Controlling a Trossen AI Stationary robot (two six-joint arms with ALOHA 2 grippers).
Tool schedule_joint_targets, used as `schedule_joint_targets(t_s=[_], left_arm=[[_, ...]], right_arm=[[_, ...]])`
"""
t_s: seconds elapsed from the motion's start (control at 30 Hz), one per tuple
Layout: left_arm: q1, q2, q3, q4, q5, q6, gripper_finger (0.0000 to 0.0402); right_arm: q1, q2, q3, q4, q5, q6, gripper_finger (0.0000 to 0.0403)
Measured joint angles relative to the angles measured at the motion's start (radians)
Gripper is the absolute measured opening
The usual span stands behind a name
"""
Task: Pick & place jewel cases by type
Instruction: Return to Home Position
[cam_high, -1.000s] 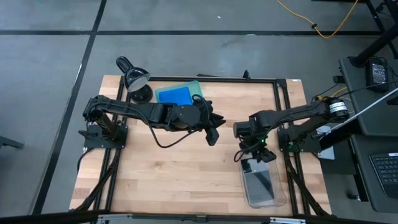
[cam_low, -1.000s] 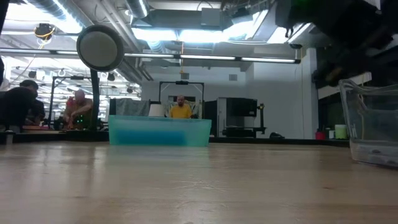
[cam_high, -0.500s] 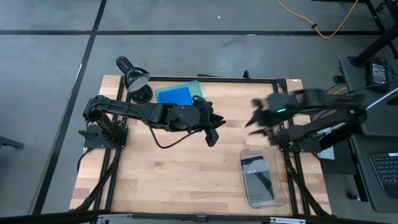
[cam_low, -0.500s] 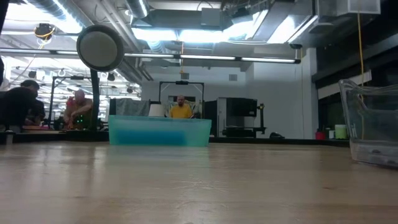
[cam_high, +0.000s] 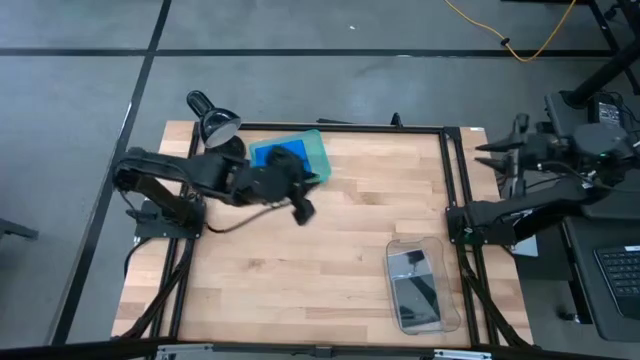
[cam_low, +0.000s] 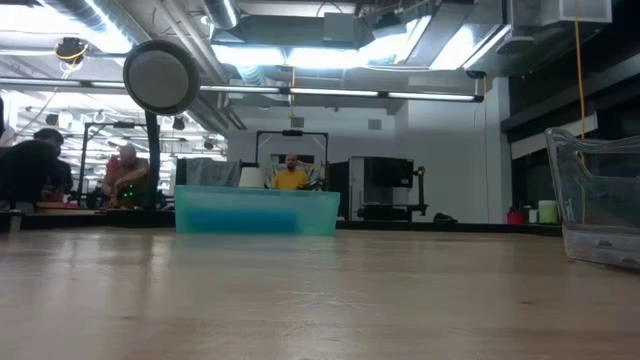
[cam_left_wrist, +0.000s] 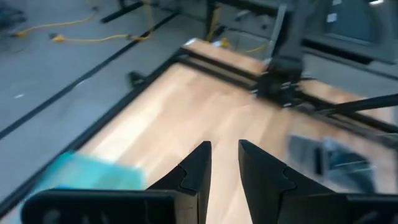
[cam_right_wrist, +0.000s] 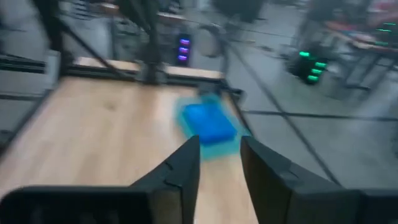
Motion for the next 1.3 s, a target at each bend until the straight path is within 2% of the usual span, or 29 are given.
schedule_joint_targets(t_s=[0.07, 0.17, 0.3, 0.4, 0.47, 0.57, 0.67, 0.8, 0.9, 1.03, 1.1, 1.2, 1.3], left_arm=[[0.007, -0.051, 0.000, -0.089, -0.015, -0.013, 0.0074], [0.025, -0.133, -0.007, -0.186, -0.004, 0.028, 0.0068], [0.113, -0.276, -0.112, -0.126, 0.144, 0.128, 0.0037], [0.196, -0.404, -0.273, -0.008, 0.225, 0.147, 0.0007], [0.244, -0.502, -0.416, 0.094, 0.280, 0.148, 0.0005], [0.309, -0.650, -0.673, 0.276, 0.372, 0.111, 0.0001], [0.339, -0.779, -0.942, 0.461, 0.431, 0.028, 0.0001], [0.333, -0.912, -1.255, 0.670, 0.442, -0.084, 0.0001], [0.316, -0.983, -1.441, 0.856, 0.414, -0.150, 0.0002], [0.284, -1.054, -1.618, 1.097, 0.350, -0.161, 0.0001], [0.275, -1.089, -1.679, 1.151, 0.356, -0.145, 0.0001], [0.277, -1.151, -1.738, 1.170, 0.394, -0.142, 0.0003], [0.295, -1.219, -1.750, 1.083, 0.421, -0.143, 0.0001]], right_arm=[[-0.006, -0.055, -0.021, -0.046, 0.048, -0.004, 0.0107], [-0.025, -0.118, -0.072, -0.068, 0.062, -0.033, 0.0084], [-0.051, -0.169, -0.164, -0.026, 0.062, -0.054, 0.0052], [-0.059, -0.184, -0.225, 0.022, 0.059, -0.055, 0.0031], [-0.061, -0.191, -0.257, 0.051, 0.029, -0.057, 0.0017], [-0.061, -0.201, -0.293, 0.085, -0.004, -0.057, 0.0006], [-0.061, -0.221, -0.320, 0.097, -0.013, -0.034, 0.0012], [-0.061, -0.256, -0.330, 0.127, -0.012, -0.024, 0.0012], [-0.061, -0.293, -0.330, 0.175, -0.010, -0.023, 0.0005], [-0.061, -0.339, -0.330, 0.237, 0.005, -0.006, 0.0012], [-0.061, -0.353, -0.330, 0.244, 0.026, 0.007, 0.0013], [-0.061, -0.369, -0.330, 0.244, 0.039, 0.030, 0.0007], [-0.061, -0.377, -0.330, 0.251, 0.042, 0.054, 0.0005]])
